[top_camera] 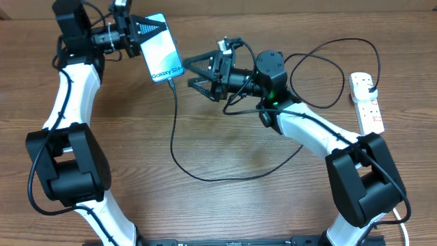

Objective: Plug charger to phone and switch on socket
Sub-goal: 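Open the right gripper and move it right toward the power strip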

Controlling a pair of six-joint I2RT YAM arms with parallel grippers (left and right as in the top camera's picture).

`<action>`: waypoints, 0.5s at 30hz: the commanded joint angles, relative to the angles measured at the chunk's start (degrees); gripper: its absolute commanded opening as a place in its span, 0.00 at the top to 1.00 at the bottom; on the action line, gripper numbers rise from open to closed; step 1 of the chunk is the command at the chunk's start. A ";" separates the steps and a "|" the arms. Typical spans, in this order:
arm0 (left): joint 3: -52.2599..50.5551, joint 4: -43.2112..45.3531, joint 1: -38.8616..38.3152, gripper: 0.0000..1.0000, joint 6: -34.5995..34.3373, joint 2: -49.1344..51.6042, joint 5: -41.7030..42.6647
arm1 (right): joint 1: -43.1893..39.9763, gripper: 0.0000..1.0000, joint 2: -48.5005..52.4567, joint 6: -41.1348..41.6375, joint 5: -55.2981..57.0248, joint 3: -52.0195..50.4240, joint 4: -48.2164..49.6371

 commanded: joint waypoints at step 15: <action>1.20 -2.49 -0.50 0.96 17.88 -1.92 2.67 | -13.70 0.00 -0.04 -28.87 10.49 1.14 -44.81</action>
